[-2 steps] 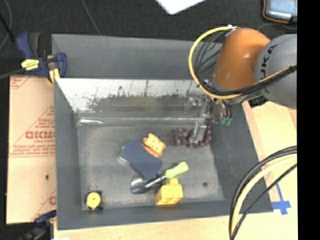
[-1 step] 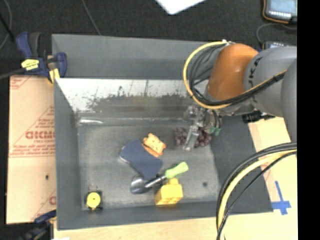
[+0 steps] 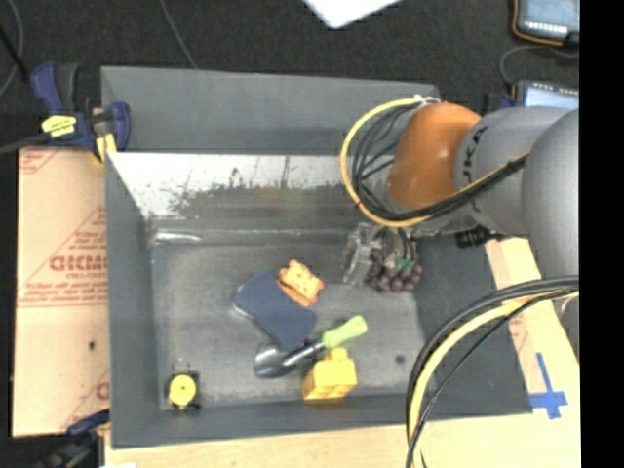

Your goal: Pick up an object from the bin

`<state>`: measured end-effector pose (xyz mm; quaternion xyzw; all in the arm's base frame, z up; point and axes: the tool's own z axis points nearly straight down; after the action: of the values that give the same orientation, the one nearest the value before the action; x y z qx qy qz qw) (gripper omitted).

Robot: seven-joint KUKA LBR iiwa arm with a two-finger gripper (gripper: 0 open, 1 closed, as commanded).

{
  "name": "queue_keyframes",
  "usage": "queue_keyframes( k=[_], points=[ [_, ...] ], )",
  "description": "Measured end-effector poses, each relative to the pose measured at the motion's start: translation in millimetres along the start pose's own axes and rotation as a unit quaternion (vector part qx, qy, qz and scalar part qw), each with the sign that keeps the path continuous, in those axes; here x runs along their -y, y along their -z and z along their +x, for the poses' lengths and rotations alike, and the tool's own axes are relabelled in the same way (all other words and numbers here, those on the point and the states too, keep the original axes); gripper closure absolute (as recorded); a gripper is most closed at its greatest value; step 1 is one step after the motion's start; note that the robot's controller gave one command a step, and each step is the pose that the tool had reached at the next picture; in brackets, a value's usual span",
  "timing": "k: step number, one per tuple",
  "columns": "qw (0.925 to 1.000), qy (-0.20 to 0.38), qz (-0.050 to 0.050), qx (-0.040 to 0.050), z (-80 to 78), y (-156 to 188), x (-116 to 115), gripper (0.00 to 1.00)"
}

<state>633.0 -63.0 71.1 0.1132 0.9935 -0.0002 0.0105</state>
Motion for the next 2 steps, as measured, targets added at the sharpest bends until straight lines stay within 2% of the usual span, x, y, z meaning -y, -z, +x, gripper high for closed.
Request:
queue_keyframes(
  k=[1, 2],
  points=[
    [1.0, 0.0, 0.0, 0.0, 0.0, 0, 0, 1.0],
    [1.0, -0.003, 0.0, -0.0023, -1.7, 53, 0, 1.0]
  ],
)
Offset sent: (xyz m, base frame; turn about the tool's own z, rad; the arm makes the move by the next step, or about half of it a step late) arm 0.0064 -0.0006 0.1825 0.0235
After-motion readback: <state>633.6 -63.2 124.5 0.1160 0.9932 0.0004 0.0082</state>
